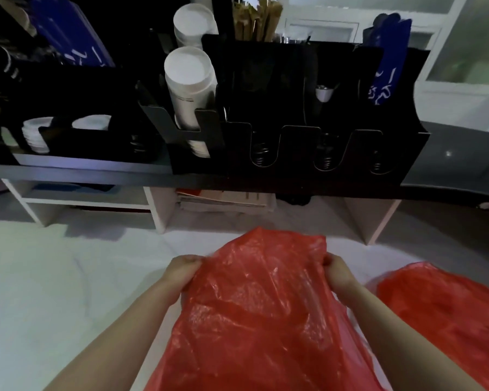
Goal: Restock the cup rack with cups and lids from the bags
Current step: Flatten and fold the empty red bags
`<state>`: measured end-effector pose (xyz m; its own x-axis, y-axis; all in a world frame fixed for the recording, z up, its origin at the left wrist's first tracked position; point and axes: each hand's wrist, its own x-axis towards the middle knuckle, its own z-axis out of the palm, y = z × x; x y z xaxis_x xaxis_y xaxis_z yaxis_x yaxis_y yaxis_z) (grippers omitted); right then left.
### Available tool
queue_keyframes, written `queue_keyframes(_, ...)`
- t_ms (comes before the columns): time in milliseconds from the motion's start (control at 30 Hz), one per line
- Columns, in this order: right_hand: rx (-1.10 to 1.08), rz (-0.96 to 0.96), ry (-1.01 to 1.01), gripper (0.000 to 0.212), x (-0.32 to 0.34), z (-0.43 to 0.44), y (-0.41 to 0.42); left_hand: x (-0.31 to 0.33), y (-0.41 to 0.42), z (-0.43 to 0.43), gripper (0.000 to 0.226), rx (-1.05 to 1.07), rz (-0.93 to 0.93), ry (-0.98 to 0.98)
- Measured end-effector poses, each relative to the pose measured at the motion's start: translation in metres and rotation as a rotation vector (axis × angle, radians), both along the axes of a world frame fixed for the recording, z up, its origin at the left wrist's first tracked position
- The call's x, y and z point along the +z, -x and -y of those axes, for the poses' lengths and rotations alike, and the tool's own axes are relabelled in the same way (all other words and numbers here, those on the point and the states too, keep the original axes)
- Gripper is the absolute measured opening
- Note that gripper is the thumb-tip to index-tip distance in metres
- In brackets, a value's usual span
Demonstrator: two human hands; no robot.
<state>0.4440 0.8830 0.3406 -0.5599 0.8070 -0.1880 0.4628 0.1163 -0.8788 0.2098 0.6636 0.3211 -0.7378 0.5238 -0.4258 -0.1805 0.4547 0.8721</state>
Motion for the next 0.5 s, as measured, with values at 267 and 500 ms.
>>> queue_keyframes(267,-0.205,0.058,-0.043,0.019,-0.008,0.010,-0.015,0.001,0.011,0.026,0.023,0.026,0.075,-0.060)
queue_keyframes(500,-0.543,-0.176,0.135,0.009,-0.005,0.019,-0.051,0.013,0.065,0.083,0.014,0.129,0.330,-0.307)
